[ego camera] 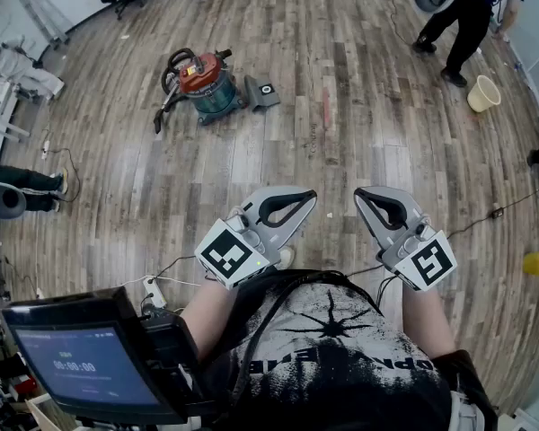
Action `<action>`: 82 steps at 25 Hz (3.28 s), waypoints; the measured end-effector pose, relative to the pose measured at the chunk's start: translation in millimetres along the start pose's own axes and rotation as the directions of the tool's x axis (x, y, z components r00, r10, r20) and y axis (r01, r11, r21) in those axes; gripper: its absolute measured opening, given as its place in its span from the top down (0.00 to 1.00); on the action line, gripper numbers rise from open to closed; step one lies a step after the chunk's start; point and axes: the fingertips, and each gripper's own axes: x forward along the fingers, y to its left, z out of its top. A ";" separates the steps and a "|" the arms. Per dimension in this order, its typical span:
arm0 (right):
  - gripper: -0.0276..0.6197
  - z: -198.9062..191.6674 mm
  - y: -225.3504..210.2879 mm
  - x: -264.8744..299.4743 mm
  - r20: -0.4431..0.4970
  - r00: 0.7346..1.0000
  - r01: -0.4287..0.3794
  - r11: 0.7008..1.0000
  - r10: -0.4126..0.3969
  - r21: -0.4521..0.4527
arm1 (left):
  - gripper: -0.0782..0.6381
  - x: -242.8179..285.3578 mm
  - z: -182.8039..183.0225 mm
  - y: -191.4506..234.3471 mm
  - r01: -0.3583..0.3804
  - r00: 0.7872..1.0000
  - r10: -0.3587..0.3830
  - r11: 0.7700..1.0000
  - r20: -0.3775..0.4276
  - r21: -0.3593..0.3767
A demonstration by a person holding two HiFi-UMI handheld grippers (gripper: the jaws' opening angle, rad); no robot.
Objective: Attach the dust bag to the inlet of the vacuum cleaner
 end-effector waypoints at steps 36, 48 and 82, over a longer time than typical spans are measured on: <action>0.95 29.5 12.6 18.5 0.056 0.998 0.004 1.000 -0.004 0.003 | 0.89 2.7 -5.9 11.8 0.106 0.994 -0.106 0.994 0.006 -0.038; 0.95 39.9 7.8 74.5 0.002 0.981 0.194 0.981 -0.194 -0.016 | 0.89 -20.4 -10.8 54.5 0.299 0.954 -0.297 0.952 0.040 -0.059; 0.95 5.5 -252.6 -15.1 0.129 0.964 0.242 0.968 -0.232 -0.067 | 0.89 202.8 -3.9 109.3 0.209 0.978 -0.207 0.975 0.030 -0.075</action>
